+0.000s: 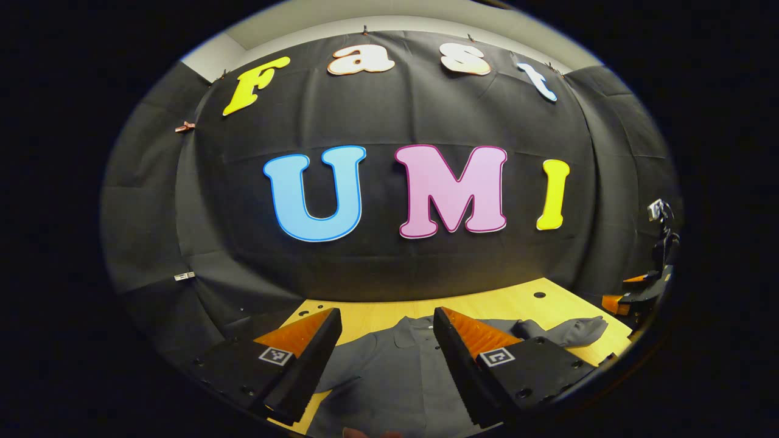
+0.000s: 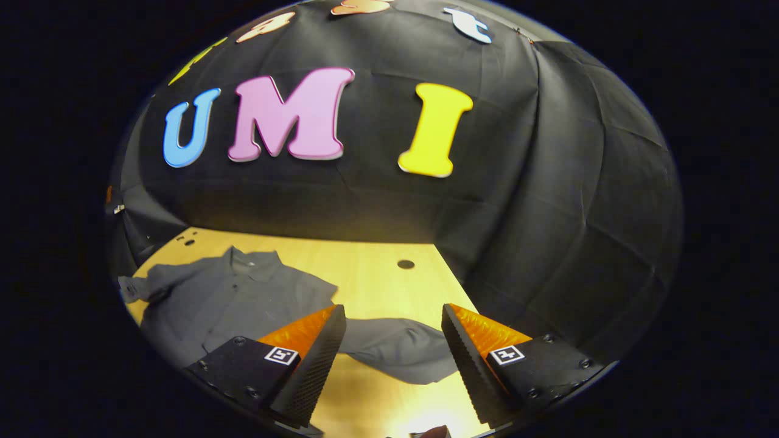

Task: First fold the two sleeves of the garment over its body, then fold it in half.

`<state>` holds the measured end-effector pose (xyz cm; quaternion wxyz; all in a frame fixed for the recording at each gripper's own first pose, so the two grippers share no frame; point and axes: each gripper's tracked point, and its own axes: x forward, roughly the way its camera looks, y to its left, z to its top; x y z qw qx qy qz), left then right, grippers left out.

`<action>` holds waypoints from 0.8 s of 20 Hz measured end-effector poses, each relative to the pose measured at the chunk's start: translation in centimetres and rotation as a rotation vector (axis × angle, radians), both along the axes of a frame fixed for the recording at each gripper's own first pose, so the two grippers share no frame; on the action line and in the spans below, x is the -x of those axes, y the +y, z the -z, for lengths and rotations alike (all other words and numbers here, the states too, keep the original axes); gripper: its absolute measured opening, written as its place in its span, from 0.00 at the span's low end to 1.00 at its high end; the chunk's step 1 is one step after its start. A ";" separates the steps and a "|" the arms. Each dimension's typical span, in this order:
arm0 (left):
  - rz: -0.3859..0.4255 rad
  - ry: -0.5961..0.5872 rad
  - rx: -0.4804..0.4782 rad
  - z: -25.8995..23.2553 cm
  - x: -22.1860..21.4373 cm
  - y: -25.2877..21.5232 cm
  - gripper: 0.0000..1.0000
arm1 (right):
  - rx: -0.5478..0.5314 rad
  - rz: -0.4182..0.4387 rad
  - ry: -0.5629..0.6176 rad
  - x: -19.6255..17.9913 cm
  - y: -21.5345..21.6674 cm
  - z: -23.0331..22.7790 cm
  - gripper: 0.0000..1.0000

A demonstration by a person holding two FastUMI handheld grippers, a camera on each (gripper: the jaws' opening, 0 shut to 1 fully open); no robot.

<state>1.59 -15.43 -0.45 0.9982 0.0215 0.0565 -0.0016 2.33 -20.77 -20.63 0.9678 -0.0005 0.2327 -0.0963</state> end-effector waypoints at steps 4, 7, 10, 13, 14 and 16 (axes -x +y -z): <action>-0.012 0.030 -0.012 0.5 -1.1 -2.2 0.95 | -0.011 0.049 0.134 -0.2 -5.7 7.1 0.98; -0.031 0.055 -0.029 1.0 -1.5 -3.1 0.95 | -0.094 0.106 0.207 -0.4 -8.3 11.9 0.98; -0.052 0.075 -0.039 1.5 -1.7 -3.9 0.97 | -0.133 0.129 0.259 -0.2 -9.6 15.0 0.98; -0.062 0.097 -0.049 1.9 -2.1 -4.7 0.97 | -0.136 0.098 0.318 -0.7 -9.8 18.0 0.98; -0.064 0.102 -0.055 2.0 -2.1 -4.9 0.97 | -0.142 0.091 0.333 -0.7 -9.6 18.5 0.98; -0.072 0.103 -0.075 1.8 -2.4 -5.1 0.97 | -0.163 0.089 0.346 -1.1 -9.4 19.7 0.98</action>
